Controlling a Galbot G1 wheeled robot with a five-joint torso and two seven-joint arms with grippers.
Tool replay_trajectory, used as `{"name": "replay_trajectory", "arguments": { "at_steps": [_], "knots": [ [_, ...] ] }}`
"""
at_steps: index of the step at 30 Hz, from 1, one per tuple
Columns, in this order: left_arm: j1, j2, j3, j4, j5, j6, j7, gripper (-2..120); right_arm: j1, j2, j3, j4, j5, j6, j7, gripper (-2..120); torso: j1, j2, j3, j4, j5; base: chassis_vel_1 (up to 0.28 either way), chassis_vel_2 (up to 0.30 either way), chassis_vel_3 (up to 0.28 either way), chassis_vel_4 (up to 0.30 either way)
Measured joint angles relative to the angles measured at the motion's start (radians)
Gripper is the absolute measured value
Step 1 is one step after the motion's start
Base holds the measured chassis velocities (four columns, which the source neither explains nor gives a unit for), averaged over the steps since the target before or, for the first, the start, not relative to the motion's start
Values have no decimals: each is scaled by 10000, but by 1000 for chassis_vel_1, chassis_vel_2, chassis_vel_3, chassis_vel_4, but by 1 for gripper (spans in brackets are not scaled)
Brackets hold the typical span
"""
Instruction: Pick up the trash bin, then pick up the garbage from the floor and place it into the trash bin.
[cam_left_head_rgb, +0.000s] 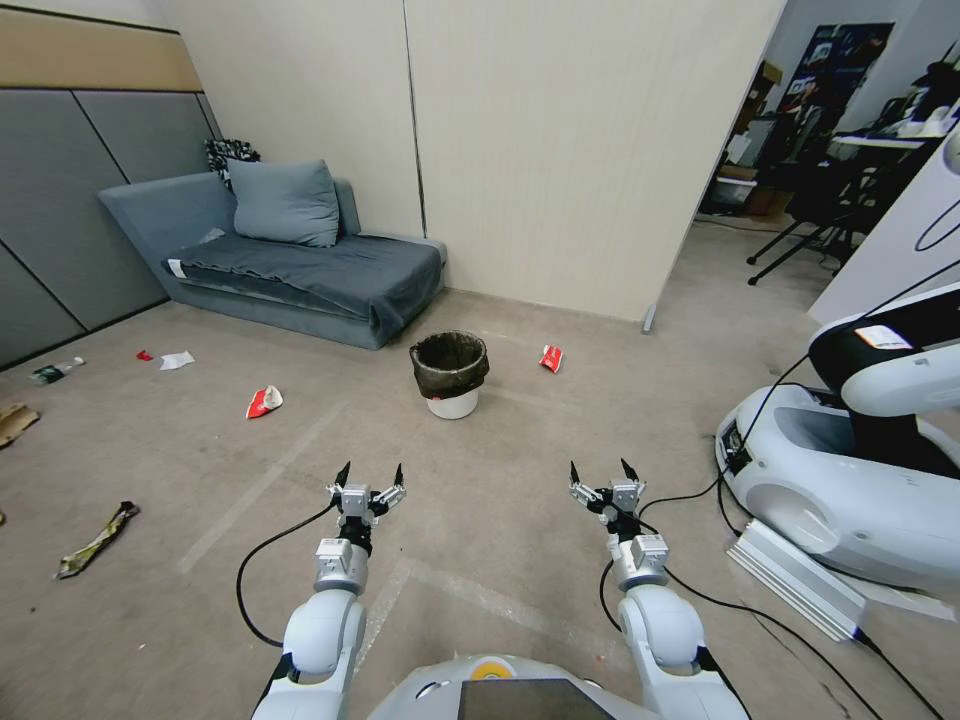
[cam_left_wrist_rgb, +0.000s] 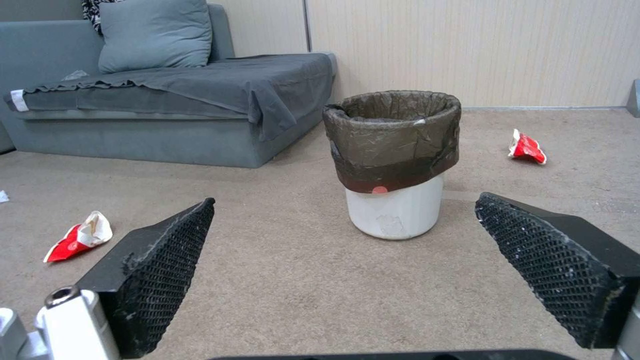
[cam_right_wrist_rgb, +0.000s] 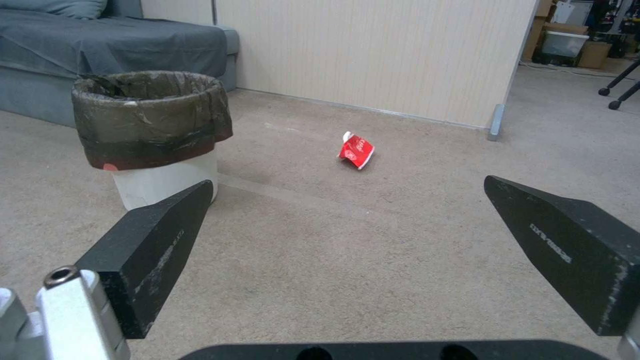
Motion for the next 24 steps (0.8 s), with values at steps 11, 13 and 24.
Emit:
{"name": "replay_trajectory", "arguments": {
  "at_steps": [11, 13, 24],
  "knots": [
    [0, 0, 0, 0, 0, 0, 0, 100, 0, 0, 0, 0, 0, 0, 0, 100, 0, 0, 0, 0, 0, 0, 0, 0, 0],
    [0, 0, 0, 0, 0, 0, 0, 100, 0, 0, 0, 0, 0, 0, 0, 100, 0, 0, 0, 0, 0, 0, 0, 0, 0],
    [434, 70, -106, -437, 1, 175, -121, 100, -412, 89, 5, 341, -56, -6, 81, 100, 0, 0, 0, -1, -1, 0, 0, 0, 0]
  ]
}}
